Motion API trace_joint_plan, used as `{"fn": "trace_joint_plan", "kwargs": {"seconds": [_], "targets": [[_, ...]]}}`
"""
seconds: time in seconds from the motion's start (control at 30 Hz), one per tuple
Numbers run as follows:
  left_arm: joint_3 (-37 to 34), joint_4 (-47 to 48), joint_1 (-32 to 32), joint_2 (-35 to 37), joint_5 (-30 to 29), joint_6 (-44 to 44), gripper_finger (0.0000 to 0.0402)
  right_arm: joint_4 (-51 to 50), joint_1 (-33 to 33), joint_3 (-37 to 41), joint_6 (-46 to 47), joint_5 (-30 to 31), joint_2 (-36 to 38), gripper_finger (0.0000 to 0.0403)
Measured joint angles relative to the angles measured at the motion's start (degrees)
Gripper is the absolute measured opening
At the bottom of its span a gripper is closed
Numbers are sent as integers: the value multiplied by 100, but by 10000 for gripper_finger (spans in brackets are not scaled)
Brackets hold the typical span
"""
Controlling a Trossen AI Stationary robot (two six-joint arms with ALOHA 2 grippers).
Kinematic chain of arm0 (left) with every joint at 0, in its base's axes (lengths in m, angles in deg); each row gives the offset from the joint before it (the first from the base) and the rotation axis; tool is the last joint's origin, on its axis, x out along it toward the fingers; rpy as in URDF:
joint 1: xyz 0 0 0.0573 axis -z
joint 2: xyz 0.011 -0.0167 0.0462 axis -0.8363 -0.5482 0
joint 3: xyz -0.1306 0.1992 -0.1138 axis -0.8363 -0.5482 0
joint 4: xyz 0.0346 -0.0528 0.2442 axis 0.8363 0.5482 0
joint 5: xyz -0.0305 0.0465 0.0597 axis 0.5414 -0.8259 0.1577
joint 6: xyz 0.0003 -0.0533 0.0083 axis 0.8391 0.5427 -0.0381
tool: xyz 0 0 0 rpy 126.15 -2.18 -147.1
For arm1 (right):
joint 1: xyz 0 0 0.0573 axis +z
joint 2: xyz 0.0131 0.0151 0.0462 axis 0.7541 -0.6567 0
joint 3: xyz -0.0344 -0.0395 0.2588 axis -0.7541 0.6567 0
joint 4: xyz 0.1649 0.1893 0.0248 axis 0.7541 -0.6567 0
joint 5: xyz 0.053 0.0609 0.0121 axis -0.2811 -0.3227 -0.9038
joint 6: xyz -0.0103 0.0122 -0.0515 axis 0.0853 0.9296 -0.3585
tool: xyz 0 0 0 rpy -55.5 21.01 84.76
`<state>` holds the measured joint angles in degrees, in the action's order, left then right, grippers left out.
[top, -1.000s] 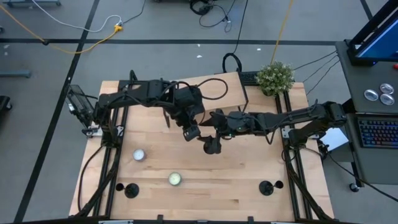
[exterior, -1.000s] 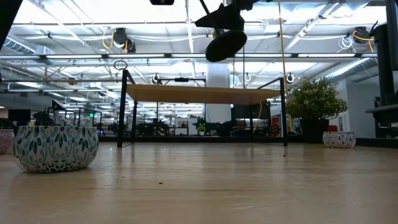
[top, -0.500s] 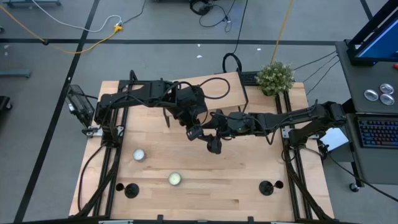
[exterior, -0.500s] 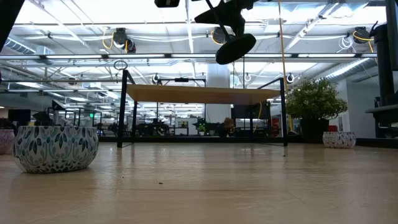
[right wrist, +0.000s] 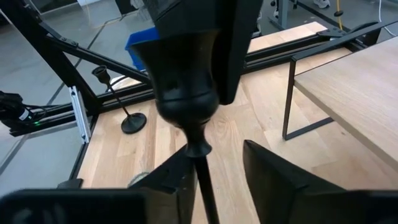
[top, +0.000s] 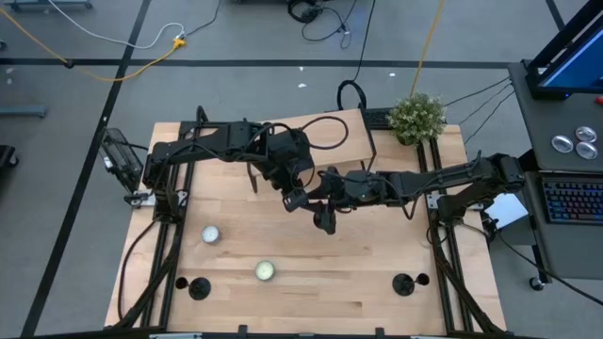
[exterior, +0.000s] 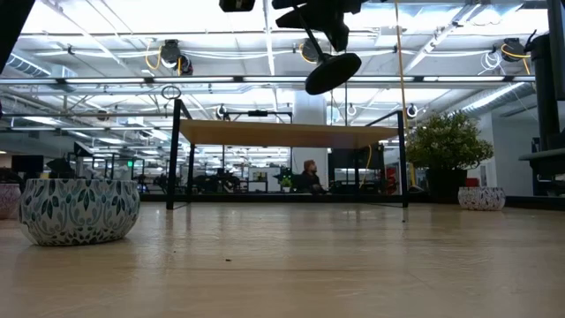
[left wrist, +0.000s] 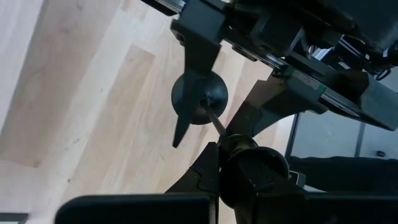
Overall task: Pick & Place candle stick holders
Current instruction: Put the top black candle holder on the shelf
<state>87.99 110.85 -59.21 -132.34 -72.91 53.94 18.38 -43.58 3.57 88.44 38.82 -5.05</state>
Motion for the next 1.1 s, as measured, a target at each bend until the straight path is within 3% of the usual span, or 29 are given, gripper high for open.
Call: {"fn": "trace_joint_plan", "kwargs": {"seconds": [0.3,0.53,1.1], "targets": [[0,0,-53,0,11,9,12,6,4,0,-96,-21,0,14],[0,-27,-63,0,26,0,19,31,11,0,-157,-18,0,7],[0,91,-156,35,-170,-180,199,-60,-3,0,-37,26,2,3]]}}
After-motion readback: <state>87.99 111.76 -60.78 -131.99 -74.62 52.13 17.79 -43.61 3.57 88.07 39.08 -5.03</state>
